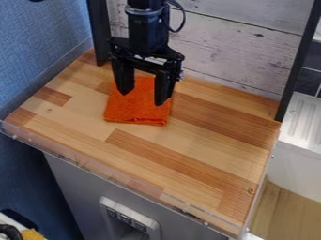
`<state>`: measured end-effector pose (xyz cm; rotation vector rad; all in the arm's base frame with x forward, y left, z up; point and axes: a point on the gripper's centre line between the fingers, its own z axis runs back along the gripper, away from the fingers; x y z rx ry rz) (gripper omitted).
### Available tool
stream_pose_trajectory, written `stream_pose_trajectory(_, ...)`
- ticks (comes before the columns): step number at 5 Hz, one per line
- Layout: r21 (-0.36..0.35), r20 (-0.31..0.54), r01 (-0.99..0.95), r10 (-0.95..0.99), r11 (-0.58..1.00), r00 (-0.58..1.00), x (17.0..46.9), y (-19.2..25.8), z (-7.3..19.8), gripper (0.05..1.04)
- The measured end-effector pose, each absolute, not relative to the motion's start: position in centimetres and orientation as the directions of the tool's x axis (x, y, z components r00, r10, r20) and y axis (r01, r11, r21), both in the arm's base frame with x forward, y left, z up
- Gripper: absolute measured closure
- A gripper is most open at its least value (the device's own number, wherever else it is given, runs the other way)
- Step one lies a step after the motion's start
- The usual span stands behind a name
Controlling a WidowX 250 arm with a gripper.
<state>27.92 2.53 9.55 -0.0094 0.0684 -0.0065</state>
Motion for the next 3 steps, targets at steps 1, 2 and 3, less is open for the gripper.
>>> stream_pose_trajectory(1,-0.009,-0.096,-0.05,0.049,0.999,0.994,26.0,2.5,8.6,0.085)
stream_pose_trajectory(2,-0.004,-0.06,-0.158,0.157,0.987,0.986,24.9,2.8,8.7,0.085)
stream_pose_trajectory(3,-0.001,-0.023,-0.278,0.278,0.961,0.96,24.3,3.1,8.2,0.085)
